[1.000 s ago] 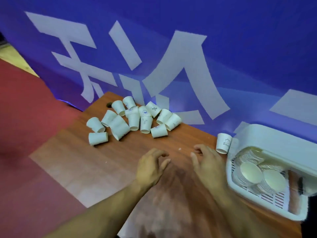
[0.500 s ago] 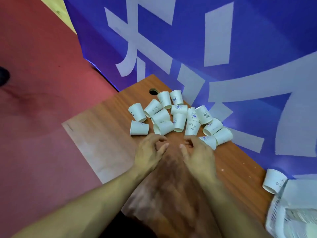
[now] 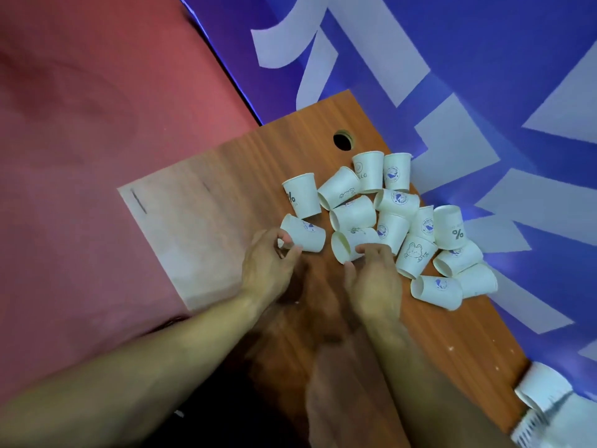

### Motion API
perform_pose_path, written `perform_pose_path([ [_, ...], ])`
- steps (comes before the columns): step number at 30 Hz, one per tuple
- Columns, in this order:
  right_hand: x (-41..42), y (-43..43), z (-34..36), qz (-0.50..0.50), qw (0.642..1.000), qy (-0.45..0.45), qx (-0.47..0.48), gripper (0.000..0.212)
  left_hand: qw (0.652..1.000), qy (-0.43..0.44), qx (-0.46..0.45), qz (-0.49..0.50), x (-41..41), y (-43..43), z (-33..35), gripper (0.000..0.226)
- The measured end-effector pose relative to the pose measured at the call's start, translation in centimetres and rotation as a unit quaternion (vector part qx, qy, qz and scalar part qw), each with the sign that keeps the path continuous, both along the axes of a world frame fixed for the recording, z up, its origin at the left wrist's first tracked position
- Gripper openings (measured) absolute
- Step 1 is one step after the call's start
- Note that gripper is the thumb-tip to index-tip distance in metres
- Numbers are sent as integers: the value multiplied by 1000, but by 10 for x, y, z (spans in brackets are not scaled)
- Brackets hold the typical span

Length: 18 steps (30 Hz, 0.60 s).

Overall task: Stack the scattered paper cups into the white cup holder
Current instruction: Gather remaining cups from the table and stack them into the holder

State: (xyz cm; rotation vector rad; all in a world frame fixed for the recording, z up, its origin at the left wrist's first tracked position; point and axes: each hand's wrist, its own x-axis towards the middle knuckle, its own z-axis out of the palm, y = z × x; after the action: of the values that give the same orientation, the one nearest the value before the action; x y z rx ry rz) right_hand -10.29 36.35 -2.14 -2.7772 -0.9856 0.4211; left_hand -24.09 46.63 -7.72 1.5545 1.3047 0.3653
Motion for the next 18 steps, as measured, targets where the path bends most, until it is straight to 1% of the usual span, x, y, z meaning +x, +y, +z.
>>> perform_pose_path([
  [4, 13, 11, -13, 24, 999, -31, -23, 34, 1000, 20, -4, 13, 5, 11, -18, 22],
  [7, 18, 19, -21, 50, 997, -42, -39, 35, 999, 26, -27, 21, 4, 12, -27, 23],
  [11, 22, 32, -32, 76, 992, -61, -75, 37, 998, 32, -56, 13, 3, 14, -33, 15],
  [14, 28, 41, -35, 78, 989, -76, -100, 33, 997, 35, -66, -2, 3, 17, -35, 9],
  [18, 31, 42, -30, 67, 988, -89, -103, 33, 997, 37, -64, -26, 4, 20, -32, 8],
])
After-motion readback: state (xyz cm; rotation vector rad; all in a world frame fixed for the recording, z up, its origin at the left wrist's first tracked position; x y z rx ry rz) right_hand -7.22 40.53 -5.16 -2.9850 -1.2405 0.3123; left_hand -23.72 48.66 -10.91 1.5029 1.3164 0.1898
